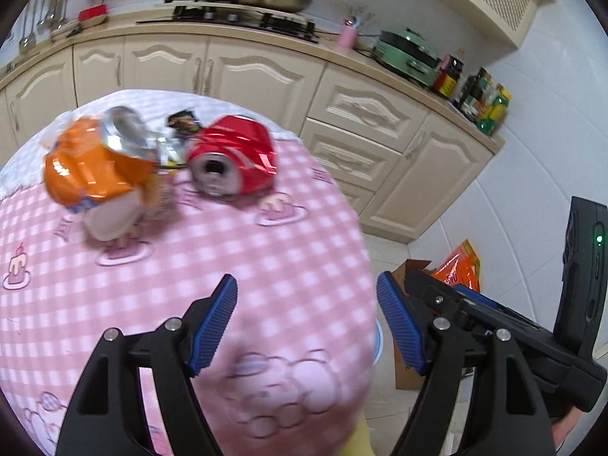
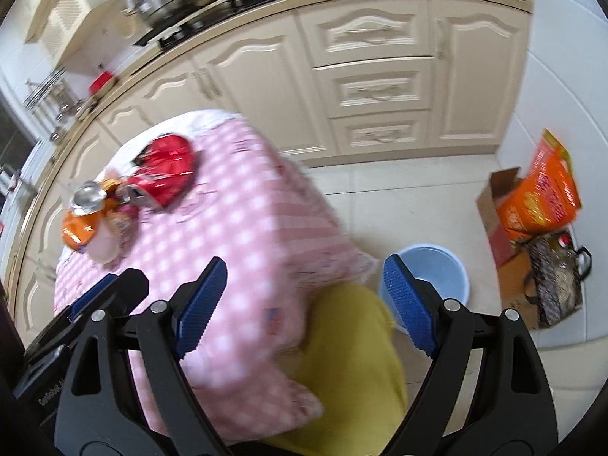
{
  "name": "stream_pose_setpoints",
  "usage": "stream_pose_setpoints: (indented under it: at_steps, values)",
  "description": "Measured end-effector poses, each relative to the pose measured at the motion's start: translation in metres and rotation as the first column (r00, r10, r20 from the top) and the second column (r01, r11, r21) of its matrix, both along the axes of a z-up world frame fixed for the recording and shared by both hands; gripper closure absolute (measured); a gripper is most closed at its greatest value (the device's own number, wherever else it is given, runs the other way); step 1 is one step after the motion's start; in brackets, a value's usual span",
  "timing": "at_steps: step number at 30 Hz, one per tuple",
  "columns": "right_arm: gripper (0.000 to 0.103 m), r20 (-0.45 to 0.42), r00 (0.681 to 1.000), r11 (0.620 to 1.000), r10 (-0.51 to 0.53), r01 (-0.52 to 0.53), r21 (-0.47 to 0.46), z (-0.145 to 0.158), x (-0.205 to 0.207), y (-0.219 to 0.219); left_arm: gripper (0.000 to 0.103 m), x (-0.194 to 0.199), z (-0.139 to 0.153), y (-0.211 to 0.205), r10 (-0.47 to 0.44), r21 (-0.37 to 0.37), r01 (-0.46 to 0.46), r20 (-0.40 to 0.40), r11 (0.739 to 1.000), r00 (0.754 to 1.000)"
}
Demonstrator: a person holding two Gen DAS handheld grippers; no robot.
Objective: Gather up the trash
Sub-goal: 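Move both tools back over the table toward the remaining trash, then grasp the yellow snack packet with the right tool while the left tool grasps the white paper cup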
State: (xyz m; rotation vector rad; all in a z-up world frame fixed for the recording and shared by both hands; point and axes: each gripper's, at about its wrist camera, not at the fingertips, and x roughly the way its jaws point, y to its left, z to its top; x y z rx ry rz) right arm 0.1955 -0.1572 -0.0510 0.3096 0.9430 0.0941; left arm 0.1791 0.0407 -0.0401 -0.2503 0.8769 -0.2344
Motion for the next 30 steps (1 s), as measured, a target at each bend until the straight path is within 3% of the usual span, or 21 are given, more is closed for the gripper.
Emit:
stream_pose_setpoints:
  at_steps: [9, 20, 23, 25, 30]
  values:
    - [0.020, 0.020, 0.988, 0.987, 0.155, -0.154, -0.038, 0.012, 0.023, 0.081, 0.028, 0.004, -0.002, 0.082, 0.120, -0.052, -0.120, -0.014, 0.991, 0.993]
    - [0.020, -0.032, 0.951, 0.951, 0.307, -0.308, -0.028, 0.003, 0.057, 0.153, 0.028, 0.011, -0.021, 0.155, 0.185, -0.189, -0.198, -0.084, 0.962, 0.979]
    - [0.028, -0.041, 0.939, 0.939, 0.342, -0.343, -0.026, 0.000, 0.065, 0.169, 0.028, 0.013, -0.026, 0.167, 0.187, -0.233, -0.206, -0.102, 0.950, 0.977]
    - [0.041, -0.050, 0.936, 0.937, 0.348, -0.349, -0.012, -0.003, 0.072, 0.176, 0.028, 0.013, -0.029, 0.171, 0.195, -0.237, -0.217, -0.112, 0.947, 0.974]
    - [0.047, -0.067, 0.940, 0.942, 0.333, -0.335, -0.020, -0.011, 0.090, 0.184, 0.028, 0.013, -0.034, 0.178, 0.195, -0.257, -0.221, -0.121, 0.941, 0.973]
